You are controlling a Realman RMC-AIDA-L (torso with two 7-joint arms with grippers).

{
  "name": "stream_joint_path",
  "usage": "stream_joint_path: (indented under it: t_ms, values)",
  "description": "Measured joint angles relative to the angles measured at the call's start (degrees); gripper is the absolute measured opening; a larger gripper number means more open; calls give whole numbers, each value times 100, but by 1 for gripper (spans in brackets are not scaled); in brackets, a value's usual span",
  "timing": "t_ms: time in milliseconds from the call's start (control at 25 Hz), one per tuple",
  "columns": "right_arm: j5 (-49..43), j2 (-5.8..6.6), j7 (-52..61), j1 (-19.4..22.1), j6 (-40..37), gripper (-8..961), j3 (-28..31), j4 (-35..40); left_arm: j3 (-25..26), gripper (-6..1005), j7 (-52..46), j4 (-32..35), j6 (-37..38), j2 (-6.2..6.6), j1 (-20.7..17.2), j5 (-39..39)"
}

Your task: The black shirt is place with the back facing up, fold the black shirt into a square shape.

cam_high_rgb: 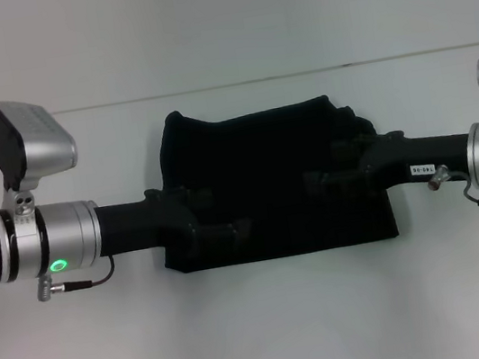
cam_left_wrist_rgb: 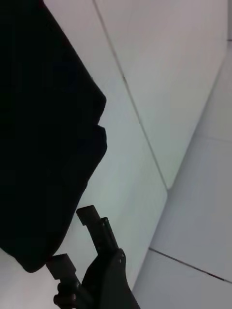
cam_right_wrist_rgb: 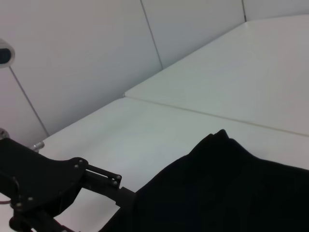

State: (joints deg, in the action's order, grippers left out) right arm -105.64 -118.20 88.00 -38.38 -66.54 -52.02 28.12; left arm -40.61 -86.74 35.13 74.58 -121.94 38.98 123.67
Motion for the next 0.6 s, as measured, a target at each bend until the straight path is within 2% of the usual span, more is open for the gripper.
stream_joint_path:
  t_ms: [600]
  values:
    - [0, 61, 215, -65, -1, 895, -193, 17, -8, 860, -59, 56, 106, 13, 13, 90]
